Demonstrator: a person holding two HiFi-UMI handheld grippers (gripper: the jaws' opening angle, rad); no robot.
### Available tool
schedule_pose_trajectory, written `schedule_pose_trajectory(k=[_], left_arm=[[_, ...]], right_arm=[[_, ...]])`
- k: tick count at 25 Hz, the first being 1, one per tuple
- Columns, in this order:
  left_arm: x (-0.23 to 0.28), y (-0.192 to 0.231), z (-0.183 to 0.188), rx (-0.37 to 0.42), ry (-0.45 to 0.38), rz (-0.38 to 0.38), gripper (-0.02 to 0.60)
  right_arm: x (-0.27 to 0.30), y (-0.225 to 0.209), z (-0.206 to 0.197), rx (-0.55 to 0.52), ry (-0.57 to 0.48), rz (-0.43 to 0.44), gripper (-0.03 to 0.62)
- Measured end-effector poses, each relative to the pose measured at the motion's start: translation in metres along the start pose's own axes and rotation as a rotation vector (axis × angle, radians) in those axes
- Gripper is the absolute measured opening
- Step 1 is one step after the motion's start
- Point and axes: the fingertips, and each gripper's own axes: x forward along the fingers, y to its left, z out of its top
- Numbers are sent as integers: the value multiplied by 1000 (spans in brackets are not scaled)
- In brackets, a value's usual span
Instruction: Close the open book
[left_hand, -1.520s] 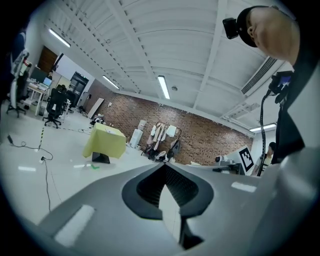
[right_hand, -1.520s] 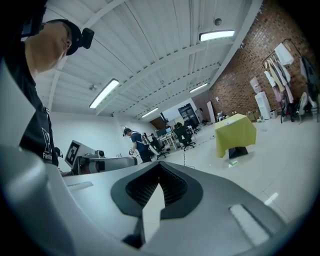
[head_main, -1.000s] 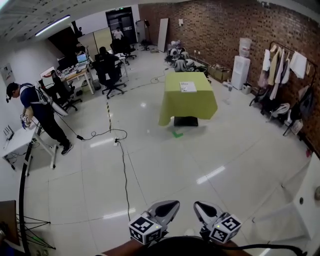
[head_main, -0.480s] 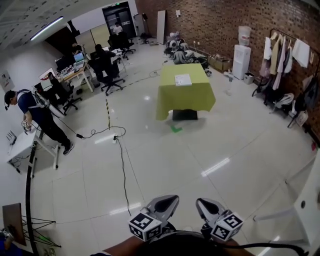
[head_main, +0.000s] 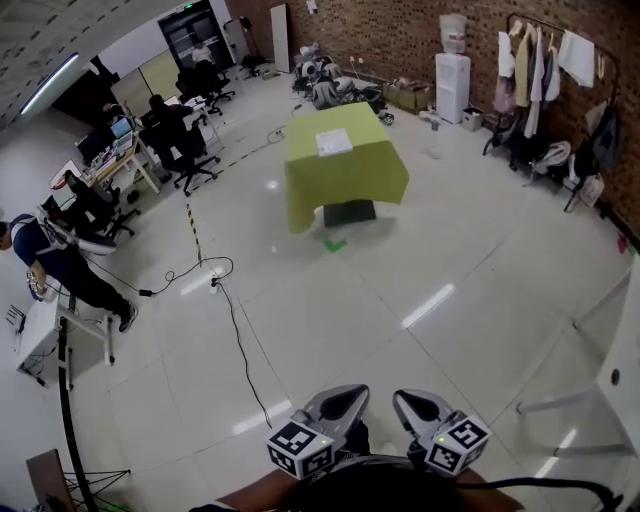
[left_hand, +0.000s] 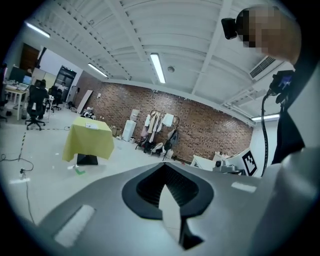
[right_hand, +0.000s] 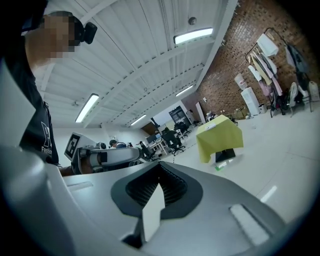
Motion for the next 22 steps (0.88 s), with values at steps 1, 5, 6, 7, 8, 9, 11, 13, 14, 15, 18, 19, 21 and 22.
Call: schedule_pose_trajectory(k=[1, 5, 6, 7, 8, 9, 11, 13, 14, 15, 18, 19, 21, 22], left_arm=[[6, 2, 5, 10, -1, -12, 8], [12, 34, 28, 22, -38, -20, 8], [13, 46, 34, 19, -49, -18, 8], [14, 58, 41, 16, -57, -17, 8], [16, 69, 47, 15, -61, -17, 8], [17, 80, 53, 16, -61, -17, 8], [19, 102, 65, 12, -64, -12, 8], [19, 128, 80, 4, -79, -1, 8], [20, 140, 88, 6, -87, 0, 8], [21, 151, 95, 11, -92, -3, 8], [26, 174, 103, 33, -74, -47, 8], [28, 181, 102, 35, -56, -66, 8], [31, 196, 100, 31, -25, -88, 8], [32, 204, 99, 26, -15, -91, 8]], right_arm=[[2, -6, 3, 3, 1, -13, 6], [25, -19, 18, -15, 1, -55, 6], [36, -22, 24, -29, 1, -60, 6], [47, -26, 33, -46, 1, -62, 6], [59, -30, 42, -65, 1, -62, 6], [71, -32, 51, -82, 3, -60, 6], [94, -34, 65, -109, 9, -54, 6], [116, -35, 75, -125, 14, -50, 6], [127, -36, 78, -128, 16, -50, 6], [138, -38, 80, -127, 20, -51, 6], [168, -49, 83, -122, 21, -64, 6], [178, -53, 86, -123, 16, -72, 6], [197, -59, 91, -127, 8, -90, 6], [205, -60, 92, -129, 10, -95, 6]])
